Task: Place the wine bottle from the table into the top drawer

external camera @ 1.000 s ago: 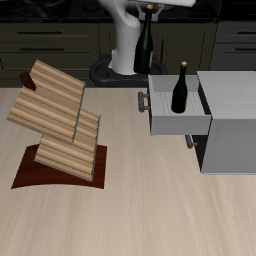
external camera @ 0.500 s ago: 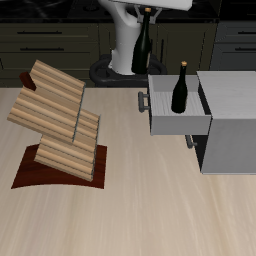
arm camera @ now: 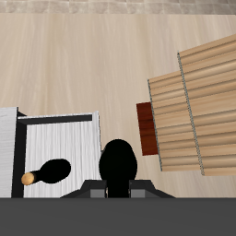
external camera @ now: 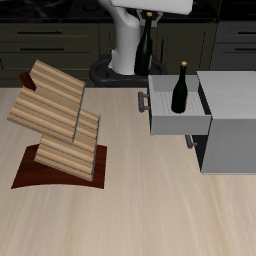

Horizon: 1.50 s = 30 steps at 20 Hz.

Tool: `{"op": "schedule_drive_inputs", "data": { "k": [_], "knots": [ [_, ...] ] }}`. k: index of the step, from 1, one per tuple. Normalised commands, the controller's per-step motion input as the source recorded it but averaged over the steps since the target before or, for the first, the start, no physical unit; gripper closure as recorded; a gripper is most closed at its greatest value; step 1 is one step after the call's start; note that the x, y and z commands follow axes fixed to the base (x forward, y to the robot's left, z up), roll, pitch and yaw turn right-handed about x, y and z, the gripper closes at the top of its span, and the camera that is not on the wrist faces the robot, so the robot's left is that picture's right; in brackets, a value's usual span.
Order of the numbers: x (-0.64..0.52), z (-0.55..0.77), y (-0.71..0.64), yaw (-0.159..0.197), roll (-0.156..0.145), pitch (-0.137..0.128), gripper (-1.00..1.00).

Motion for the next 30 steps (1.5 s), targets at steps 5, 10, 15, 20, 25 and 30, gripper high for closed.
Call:
{"op": "schedule_drive_inputs", "data": {
  "k": [5, 10, 15, 20, 25, 30],
  "knots": [
    [-0.22, -0.07, 0.0, 0.023, -0.006, -0.007, 1.0],
    [-0.25, -0.07, 0.06, 0.008, 0.014, 0.005, 1.0],
    [-0.19, -0.1, 0.03, 0.009, 0.002, 0.013, 1.0],
    [-0.14, -0.11, 0.05, -0.009, -0.005, 0.024, 1.0],
    [-0.22, -0.11, 0.19, 0.017, 0.03, 0.014, 1.0],
    [-0.15, -0.14, 0.23, 0.025, 0.048, 0.029, 1.0]
  ]
}}
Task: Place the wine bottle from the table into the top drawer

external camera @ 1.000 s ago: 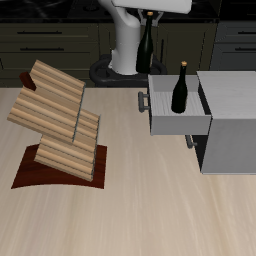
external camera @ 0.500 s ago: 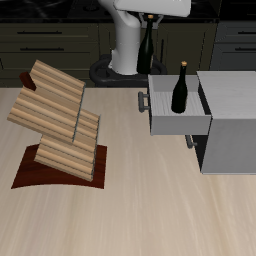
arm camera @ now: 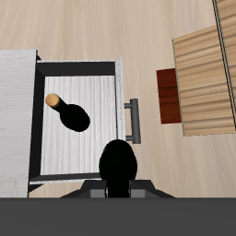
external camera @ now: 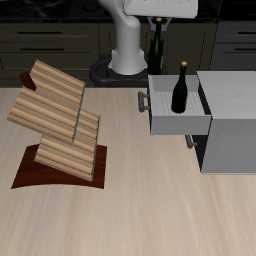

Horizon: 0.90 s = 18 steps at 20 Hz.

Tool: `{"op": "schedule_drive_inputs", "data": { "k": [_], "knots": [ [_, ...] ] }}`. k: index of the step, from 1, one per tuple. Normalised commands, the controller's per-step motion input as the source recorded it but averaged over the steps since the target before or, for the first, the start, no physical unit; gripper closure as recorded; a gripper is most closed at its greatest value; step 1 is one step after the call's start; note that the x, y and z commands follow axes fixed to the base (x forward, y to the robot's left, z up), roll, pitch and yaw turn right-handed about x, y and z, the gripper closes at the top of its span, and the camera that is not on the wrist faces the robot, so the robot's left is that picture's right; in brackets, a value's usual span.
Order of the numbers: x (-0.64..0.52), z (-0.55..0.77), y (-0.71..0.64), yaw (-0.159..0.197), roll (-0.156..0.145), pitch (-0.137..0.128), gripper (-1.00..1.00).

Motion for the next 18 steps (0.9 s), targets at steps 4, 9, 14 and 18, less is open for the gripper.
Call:
{"op": "schedule_drive_inputs", "data": {
  "k": [4, 9, 14, 18],
  "knots": [
    [-0.04, -0.06, 0.12, 0.017, 0.006, 0.012, 1.0],
    [0.05, -0.08, 0.16, 0.015, 0.014, 0.042, 1.0],
    [0.17, -0.08, 0.19, 0.023, 0.02, 0.019, 1.0],
    [0.28, -0.18, 0.17, -0.021, 0.022, 0.078, 1.0]
  ]
}}
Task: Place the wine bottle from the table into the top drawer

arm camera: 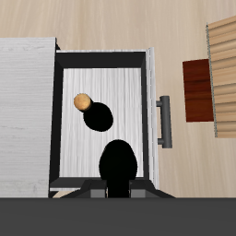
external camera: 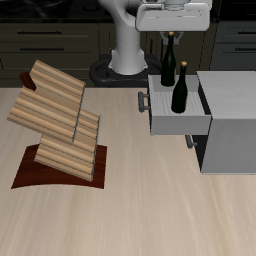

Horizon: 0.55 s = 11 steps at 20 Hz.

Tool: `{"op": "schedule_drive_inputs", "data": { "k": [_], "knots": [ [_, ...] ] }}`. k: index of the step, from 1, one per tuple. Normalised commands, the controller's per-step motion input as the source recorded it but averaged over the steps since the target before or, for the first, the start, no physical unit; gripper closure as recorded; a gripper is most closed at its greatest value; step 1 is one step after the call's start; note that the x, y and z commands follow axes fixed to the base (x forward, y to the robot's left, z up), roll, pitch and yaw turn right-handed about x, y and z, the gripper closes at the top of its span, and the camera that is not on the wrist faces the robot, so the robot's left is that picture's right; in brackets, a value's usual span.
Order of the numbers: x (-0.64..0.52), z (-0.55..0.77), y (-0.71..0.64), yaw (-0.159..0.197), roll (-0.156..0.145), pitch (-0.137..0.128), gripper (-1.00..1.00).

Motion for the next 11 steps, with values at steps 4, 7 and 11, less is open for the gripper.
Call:
{"op": "schedule_drive_inputs", "data": {
  "k": [4, 7, 11],
  "knots": [
    [0.17, -0.24, 0.1, -0.038, 0.01, 0.091, 1.0],
    [-0.06, -0.17, 0.16, 0.032, 0.03, 0.027, 1.0],
    [-0.05, -0.21, 0.01, 0.016, 0.006, 0.036, 1.0]
  ]
}}
